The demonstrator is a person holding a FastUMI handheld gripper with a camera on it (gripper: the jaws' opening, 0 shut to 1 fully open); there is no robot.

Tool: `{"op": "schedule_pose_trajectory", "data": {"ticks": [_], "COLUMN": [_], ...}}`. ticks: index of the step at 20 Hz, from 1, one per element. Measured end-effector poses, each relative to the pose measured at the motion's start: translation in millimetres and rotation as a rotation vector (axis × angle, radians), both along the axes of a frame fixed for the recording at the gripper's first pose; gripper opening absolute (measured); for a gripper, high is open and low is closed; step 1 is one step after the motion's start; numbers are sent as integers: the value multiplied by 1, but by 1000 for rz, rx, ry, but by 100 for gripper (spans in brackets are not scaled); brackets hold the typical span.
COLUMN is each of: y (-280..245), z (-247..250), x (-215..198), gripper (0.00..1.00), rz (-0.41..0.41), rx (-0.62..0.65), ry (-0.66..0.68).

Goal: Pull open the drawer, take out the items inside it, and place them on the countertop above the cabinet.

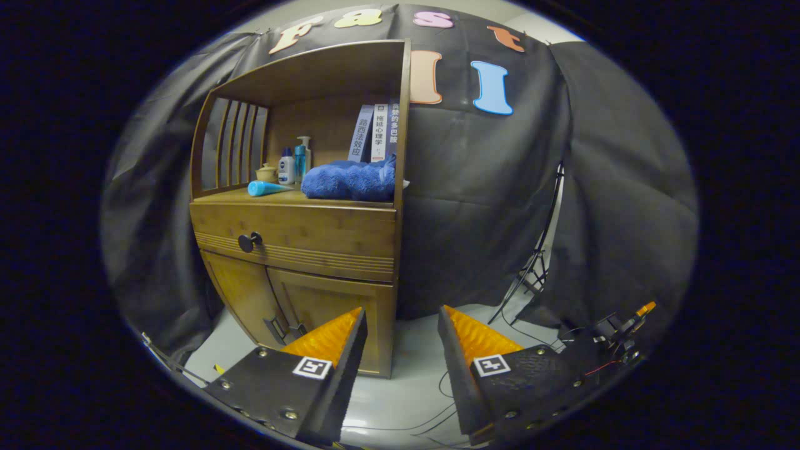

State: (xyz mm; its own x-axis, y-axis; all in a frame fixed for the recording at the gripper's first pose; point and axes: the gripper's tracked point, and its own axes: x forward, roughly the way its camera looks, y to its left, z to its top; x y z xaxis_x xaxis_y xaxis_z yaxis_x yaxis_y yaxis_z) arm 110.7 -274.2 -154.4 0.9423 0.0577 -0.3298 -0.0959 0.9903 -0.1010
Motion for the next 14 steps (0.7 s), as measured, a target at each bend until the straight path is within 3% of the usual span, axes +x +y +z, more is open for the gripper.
{"op": "schedule_pose_trajectory", "data": {"ticks": [14], "y": [-1], "z": [-2], "x": [2], "gripper": [68], "rz": [3], "rx": [14], "ry": [1]}}
